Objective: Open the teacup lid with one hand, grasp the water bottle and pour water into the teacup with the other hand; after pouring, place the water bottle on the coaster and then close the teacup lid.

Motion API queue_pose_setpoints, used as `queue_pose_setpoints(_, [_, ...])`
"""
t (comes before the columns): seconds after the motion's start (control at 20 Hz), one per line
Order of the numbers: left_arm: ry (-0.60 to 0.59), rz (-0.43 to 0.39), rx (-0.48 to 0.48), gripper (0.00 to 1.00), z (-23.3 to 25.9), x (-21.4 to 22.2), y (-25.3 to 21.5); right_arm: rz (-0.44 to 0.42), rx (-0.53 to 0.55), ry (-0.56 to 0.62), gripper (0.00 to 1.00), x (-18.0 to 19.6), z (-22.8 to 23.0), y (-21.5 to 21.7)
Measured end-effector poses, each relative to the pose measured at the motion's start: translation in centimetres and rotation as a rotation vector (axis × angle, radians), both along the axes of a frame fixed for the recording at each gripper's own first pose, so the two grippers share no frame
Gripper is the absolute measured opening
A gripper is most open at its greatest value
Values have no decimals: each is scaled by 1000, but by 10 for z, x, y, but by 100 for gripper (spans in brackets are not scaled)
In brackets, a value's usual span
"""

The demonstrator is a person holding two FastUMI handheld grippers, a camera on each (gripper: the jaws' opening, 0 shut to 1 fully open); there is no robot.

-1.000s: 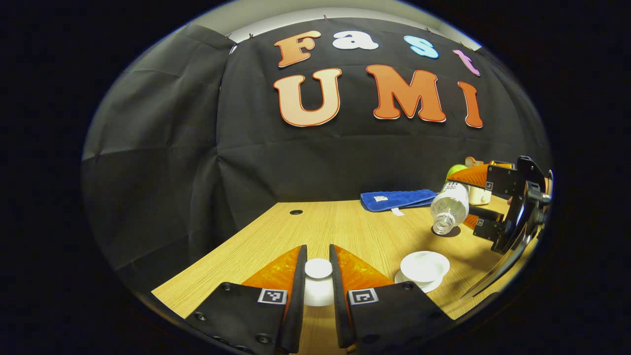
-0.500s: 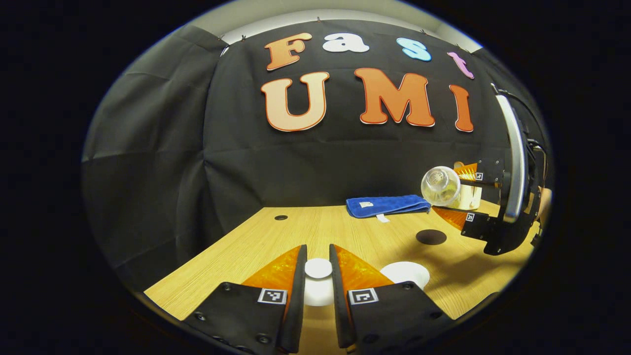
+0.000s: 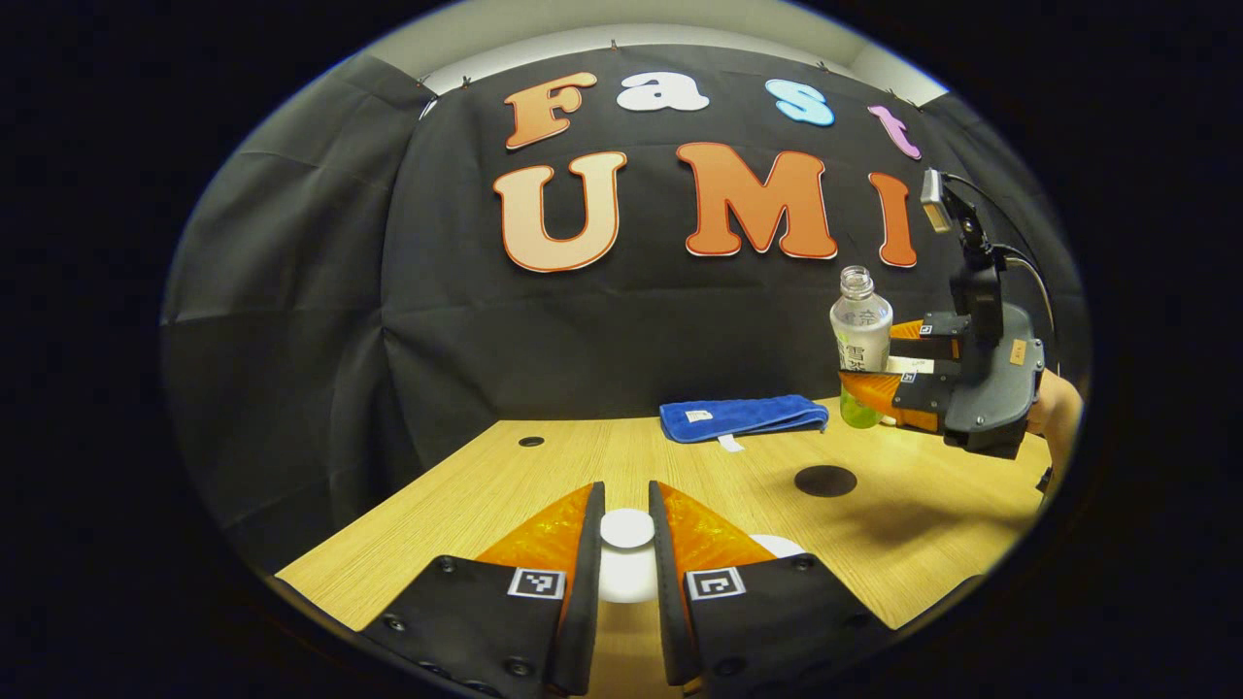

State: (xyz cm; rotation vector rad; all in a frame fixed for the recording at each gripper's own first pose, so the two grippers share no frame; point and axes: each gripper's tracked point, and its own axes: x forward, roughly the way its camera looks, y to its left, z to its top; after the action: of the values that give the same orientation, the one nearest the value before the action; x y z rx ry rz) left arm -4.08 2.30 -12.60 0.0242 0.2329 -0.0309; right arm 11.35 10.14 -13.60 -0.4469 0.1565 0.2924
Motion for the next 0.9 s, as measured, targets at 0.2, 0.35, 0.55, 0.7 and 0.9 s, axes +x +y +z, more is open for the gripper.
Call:
queue_pose_setpoints(0.2, [-13, -14, -14, 31, 4, 1, -14, -27, 165, 46, 63, 10, 6, -11])
queue_pose_setpoints(0.35, [-22, -28, -26, 28, 9, 2, -22, -50, 252, 79, 63, 17, -1, -17])
queue_pose_setpoints(0.55, [-27, -39, -25, 31, 11, 1, -30, -73, 323, 149, 63, 30, -31, -15])
queue_pose_setpoints(0.7, [-25, -31, -22, 31, 12, 1, -28, -79, 336, 213, 63, 35, -52, -17])
queue_pose_setpoints(0.9, [-15, -18, -21, 31, 6, 0, -23, -86, 334, 308, 63, 37, -94, -13])
